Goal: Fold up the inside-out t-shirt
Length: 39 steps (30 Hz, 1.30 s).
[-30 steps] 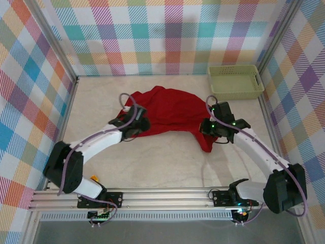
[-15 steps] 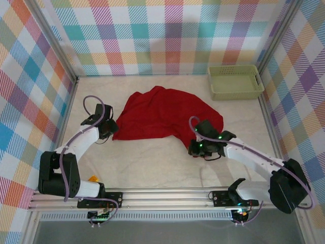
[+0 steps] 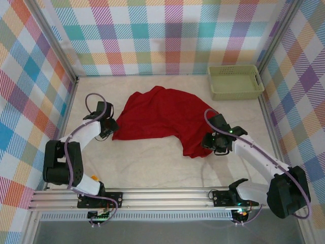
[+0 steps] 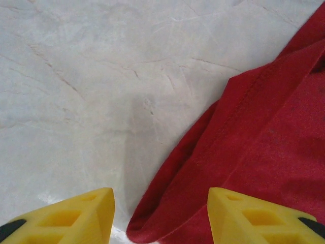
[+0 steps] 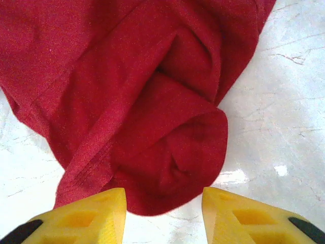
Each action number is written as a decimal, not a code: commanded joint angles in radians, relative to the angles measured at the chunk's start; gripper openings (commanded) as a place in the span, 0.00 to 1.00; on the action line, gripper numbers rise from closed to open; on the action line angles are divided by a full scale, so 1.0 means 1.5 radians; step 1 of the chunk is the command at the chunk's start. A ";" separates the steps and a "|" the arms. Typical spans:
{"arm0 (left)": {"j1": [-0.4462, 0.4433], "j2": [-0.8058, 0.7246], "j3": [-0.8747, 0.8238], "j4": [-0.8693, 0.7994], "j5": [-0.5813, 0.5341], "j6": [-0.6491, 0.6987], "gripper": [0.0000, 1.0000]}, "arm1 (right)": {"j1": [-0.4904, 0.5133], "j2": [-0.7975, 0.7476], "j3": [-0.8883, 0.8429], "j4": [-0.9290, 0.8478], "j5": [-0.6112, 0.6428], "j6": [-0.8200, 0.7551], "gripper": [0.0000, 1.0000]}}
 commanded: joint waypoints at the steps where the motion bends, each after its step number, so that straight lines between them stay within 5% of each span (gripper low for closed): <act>1: -0.020 0.006 0.030 -0.033 0.006 0.016 0.50 | 0.001 0.029 -0.007 0.023 -0.024 -0.015 0.45; 5: -0.166 0.003 0.094 -0.085 -0.002 0.006 0.53 | -0.028 0.053 -0.017 0.006 0.022 0.004 0.50; 12: -0.468 0.063 0.148 -0.007 0.036 0.012 0.60 | -0.068 0.051 -0.067 0.067 -0.043 0.018 0.48; 17: -0.602 0.113 0.151 0.076 0.058 0.061 0.63 | -0.085 0.044 -0.097 0.096 -0.060 0.026 0.47; 27: -0.664 0.214 0.201 0.075 0.042 0.065 0.61 | -0.091 0.053 -0.132 0.134 -0.074 0.036 0.34; 39: -0.665 0.270 0.239 0.073 0.005 0.055 0.32 | -0.080 0.050 -0.136 0.101 -0.040 0.028 0.13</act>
